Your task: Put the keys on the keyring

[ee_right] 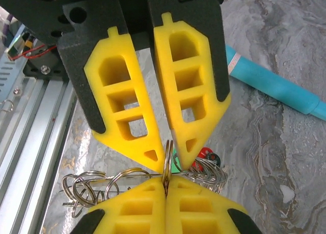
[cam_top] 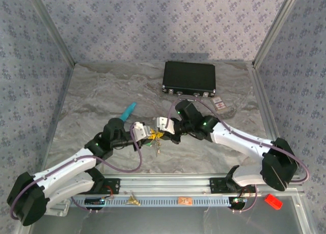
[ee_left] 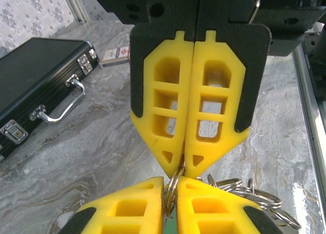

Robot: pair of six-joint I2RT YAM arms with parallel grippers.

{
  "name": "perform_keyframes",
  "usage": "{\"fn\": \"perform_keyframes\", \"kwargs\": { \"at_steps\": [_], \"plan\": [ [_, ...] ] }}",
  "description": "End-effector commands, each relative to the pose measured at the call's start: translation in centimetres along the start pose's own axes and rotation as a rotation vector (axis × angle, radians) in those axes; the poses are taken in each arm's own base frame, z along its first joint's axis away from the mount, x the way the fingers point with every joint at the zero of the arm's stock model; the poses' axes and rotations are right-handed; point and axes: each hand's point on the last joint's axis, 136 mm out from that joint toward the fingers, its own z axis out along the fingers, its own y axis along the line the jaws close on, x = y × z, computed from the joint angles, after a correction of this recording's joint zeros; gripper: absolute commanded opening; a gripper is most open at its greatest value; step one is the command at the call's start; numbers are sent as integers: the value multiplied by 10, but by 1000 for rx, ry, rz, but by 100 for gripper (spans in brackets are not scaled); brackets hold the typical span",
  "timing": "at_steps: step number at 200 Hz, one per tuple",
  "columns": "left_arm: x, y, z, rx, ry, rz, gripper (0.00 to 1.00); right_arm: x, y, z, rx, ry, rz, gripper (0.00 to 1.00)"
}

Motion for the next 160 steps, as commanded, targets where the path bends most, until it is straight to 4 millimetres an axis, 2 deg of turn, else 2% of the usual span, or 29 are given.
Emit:
{"fn": "perform_keyframes", "kwargs": {
  "at_steps": [1,22,37,60,77,119,160],
  "plan": [
    [-15,0,0,16,-25,38,8,0,5,0,-21,59,-50,0],
    [-17,0,0,19,-27,40,0,-6,5,-2,-22,32,-38,0],
    [-18,-1,-1,21,-35,41,0,-7,0,-6,5,4,-2,0],
    [-21,-3,-3,18,-71,52,0,-3,-4,-14,36,-56,66,18],
    [-24,-3,-6,0,-123,65,0,0,-4,-17,52,-107,107,24],
    [-28,-3,-9,-21,-179,81,0,-7,-6,-28,122,-249,161,26],
    [-28,-3,-11,-27,-186,83,0,-5,-10,-33,172,-267,176,26]
  ]
}}
